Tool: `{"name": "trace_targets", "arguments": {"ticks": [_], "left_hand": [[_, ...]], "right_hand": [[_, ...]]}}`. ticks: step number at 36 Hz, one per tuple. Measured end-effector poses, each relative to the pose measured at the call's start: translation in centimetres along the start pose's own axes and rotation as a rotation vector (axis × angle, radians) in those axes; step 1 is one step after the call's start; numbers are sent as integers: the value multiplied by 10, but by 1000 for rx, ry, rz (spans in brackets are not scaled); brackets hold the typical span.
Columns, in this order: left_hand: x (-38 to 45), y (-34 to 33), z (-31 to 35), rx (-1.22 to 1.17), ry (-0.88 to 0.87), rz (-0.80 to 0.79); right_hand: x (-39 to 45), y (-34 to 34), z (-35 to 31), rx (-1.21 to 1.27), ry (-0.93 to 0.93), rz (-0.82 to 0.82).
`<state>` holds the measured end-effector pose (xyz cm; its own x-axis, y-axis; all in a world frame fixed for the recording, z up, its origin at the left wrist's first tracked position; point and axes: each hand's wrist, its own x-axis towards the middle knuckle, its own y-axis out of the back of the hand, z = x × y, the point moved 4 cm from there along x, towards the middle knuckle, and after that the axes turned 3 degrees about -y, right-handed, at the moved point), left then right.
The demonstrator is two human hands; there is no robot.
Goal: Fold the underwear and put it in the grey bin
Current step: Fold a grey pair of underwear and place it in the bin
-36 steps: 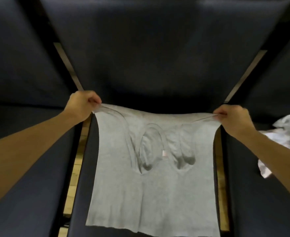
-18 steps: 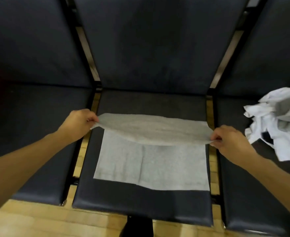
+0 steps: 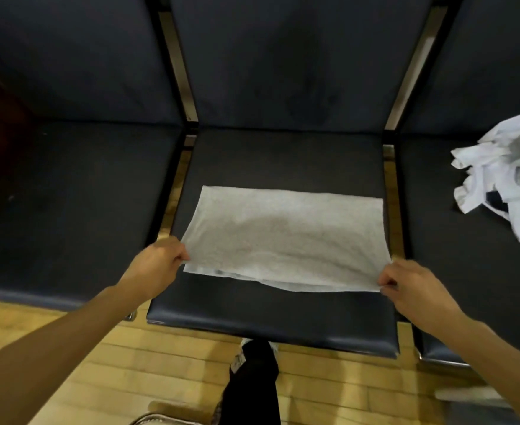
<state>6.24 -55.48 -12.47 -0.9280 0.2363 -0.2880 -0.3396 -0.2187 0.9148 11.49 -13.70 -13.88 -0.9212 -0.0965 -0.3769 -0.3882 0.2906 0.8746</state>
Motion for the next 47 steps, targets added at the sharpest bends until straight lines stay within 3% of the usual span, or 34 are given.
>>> {"name": "trace_targets", "arguments": {"ticks": [3,5,8,12,17,25,34,38,43,47], "left_hand": [[-8,-26,1,235,-1,-297],[-8,-37,5,352,-23,-393],[0,-41,18,467,-43,-320],[21,-43,41,336,-42,-183],[49,-53,76,70,83,-177],[56,-99,113,68,192,-191],[109,-74,62,221,-31,-90],[170,-42,33,297,217,-112],[179,-36,23,-72,544,-59],[159,-48,28,-297,607,-136]], "right_hand": [[-7,-20,0,-102,42,-89],[-7,-30,0,-192,49,-189],[-5,-39,-3,-304,18,-300],[13,-31,-6,-280,-23,-173],[58,-14,-31,-164,-13,-95],[158,-5,-110,-61,71,8],[217,-15,-107,-238,-105,-119],[217,-6,-91,20,-379,-188],[181,-38,-92,206,-628,-399],[165,-50,-90,385,-705,-358]]}}
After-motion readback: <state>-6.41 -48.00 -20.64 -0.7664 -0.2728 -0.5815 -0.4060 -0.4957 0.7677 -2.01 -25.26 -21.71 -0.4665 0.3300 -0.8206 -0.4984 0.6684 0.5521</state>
